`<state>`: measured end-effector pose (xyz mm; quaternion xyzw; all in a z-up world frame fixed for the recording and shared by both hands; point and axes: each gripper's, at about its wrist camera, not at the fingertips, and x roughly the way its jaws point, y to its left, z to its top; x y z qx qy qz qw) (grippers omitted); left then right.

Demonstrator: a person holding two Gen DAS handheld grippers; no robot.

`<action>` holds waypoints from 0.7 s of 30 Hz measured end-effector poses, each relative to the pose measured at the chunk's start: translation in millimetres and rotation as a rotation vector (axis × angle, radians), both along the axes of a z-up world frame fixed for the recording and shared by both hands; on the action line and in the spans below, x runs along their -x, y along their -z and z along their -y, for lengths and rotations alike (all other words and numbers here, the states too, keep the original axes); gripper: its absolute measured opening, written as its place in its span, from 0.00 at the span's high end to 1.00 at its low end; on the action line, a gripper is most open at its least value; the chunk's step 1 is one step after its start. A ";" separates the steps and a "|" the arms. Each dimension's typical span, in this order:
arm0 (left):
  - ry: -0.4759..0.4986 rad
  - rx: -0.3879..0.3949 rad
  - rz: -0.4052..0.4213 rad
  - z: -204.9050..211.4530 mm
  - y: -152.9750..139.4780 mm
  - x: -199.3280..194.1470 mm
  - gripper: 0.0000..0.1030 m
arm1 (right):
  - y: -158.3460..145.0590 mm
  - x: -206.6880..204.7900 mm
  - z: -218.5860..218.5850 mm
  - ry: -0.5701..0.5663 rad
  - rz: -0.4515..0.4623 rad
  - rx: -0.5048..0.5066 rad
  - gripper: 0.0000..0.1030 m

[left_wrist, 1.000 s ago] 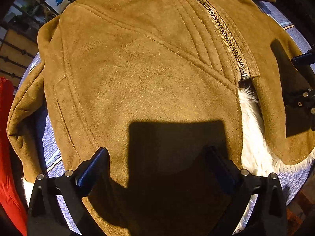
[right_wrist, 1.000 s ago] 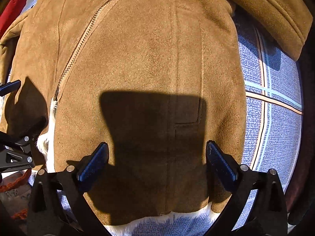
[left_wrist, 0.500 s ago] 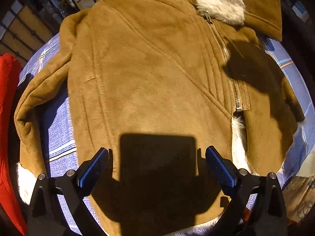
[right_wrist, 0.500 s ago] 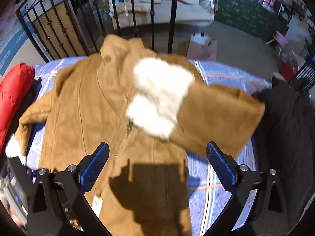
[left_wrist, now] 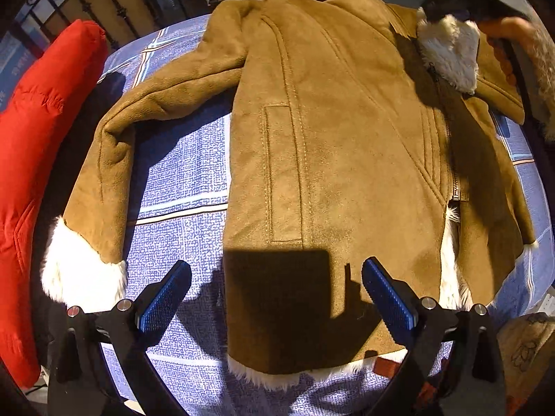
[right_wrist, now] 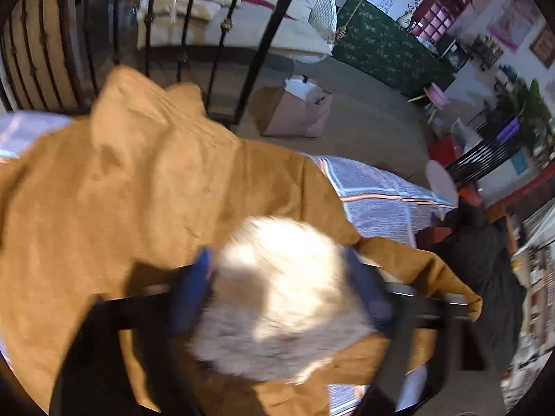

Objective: Fold large clothes
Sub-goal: 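Grasp a fur cuff with the right gripper and pull the sleeve outward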

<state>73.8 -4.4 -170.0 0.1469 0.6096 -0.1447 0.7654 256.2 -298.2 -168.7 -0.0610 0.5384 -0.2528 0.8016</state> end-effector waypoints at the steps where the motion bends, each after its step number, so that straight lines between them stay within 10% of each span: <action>1: -0.004 0.002 0.001 -1.4 0.1 -0.1 0.06 | 0.9 6.0 8.4 0.002 -0.011 -0.033 0.77; 8: 0.017 0.021 -0.013 12.3 -0.8 -5.3 0.06 | -55.9 106.5 78.6 0.031 0.200 -0.240 0.89; 15: 0.138 0.067 0.007 58.2 -14.1 -4.0 0.06 | -171.9 229.4 193.2 0.164 0.381 -0.226 0.89; 21: 0.203 0.076 0.006 75.7 -16.4 4.6 0.06 | -179.5 309.4 304.5 0.432 0.376 -0.194 0.89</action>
